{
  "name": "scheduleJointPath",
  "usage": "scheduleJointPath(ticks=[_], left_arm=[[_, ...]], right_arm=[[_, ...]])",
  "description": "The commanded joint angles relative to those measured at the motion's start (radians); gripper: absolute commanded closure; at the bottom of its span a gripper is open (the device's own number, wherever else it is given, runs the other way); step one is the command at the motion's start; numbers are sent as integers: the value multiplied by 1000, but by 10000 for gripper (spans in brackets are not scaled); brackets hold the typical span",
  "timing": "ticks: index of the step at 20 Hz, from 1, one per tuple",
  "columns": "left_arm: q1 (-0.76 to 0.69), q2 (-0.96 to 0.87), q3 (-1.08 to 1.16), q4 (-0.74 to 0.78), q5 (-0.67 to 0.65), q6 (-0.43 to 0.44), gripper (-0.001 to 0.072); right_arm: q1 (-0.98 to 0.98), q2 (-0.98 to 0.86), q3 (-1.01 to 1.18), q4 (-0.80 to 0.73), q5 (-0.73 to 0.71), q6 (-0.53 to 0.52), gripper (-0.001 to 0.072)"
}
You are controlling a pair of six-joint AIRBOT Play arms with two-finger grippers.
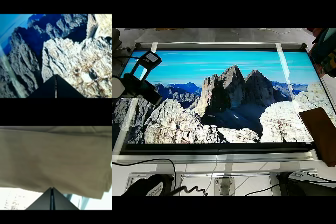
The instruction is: Fold the clothes and pants, and hang the long-sleeved shirts on hangers.
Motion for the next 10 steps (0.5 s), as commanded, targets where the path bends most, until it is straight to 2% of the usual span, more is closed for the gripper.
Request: scheduleJointPath(ticks=[1, 6, 10], left_arm=[[1, 0, 0, 0, 0, 0, 694], [1, 0, 0, 0, 0, 0, 693], [1, 0, 0, 0, 0, 0, 694]], right_arm=[[98, 1, 1, 3, -84, -92, 700], [350, 1, 1, -3, -229, -360, 700], [480, 1, 1, 0, -272, -364, 700]])
